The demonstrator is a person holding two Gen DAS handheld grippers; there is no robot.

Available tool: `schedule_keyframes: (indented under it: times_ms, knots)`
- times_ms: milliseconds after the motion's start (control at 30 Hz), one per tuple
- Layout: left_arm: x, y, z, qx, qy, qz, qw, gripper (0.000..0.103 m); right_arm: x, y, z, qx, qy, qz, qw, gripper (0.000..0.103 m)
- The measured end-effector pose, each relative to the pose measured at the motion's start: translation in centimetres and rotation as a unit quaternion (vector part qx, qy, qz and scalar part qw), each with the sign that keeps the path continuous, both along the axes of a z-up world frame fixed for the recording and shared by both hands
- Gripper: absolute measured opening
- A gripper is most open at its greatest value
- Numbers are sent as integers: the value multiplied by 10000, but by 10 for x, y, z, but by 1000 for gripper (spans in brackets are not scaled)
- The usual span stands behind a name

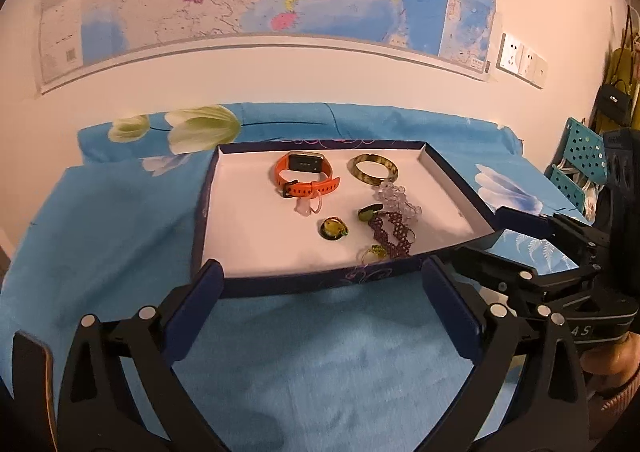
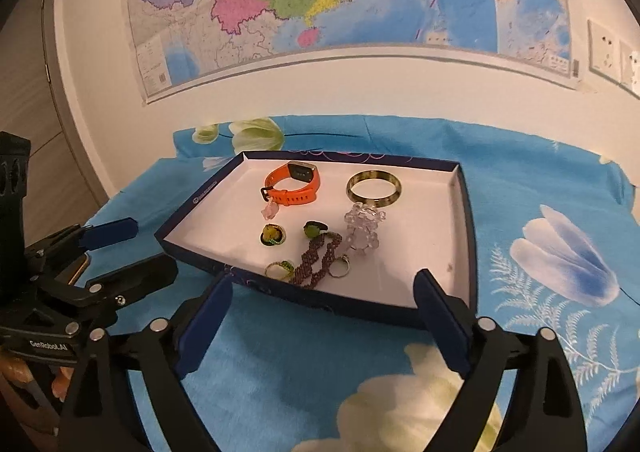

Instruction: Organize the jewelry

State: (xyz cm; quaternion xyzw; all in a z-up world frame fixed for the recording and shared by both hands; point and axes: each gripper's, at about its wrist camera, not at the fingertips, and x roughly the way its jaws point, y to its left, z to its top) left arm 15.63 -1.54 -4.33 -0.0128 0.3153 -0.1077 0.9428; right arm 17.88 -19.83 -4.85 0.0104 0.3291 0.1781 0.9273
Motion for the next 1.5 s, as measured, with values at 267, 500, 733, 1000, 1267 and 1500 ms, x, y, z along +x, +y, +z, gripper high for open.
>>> schedule_keyframes:
  times_ms: [267, 500, 733, 1000, 1267, 1500]
  knots:
    - [-19, 8, 3, 115, -118, 361, 9992, 97, -26, -5, 4, -13, -166, -163, 9997, 96]
    - [-34, 15, 7, 159, -181, 524, 9983, 97, -43, 0, 7, -78, -256, -137, 9995, 96]
    - [-45, 16, 7, 133, -187, 561, 9982, 97, -53, 4, 8, -102, -263, -122, 9995, 96]
    - [-57, 13, 6, 157, -183, 562, 9981, 97, -66, 6, 13, -88, -358, -143, 9992, 96]
    - [-65, 16, 12, 209, -335, 659, 9970, 97, -78, 8, 16, -95, -418, -137, 9990, 96]
    - [-71, 17, 17, 224, -413, 722, 9963, 97, -83, 9, 18, -120, -497, -196, 9985, 96]
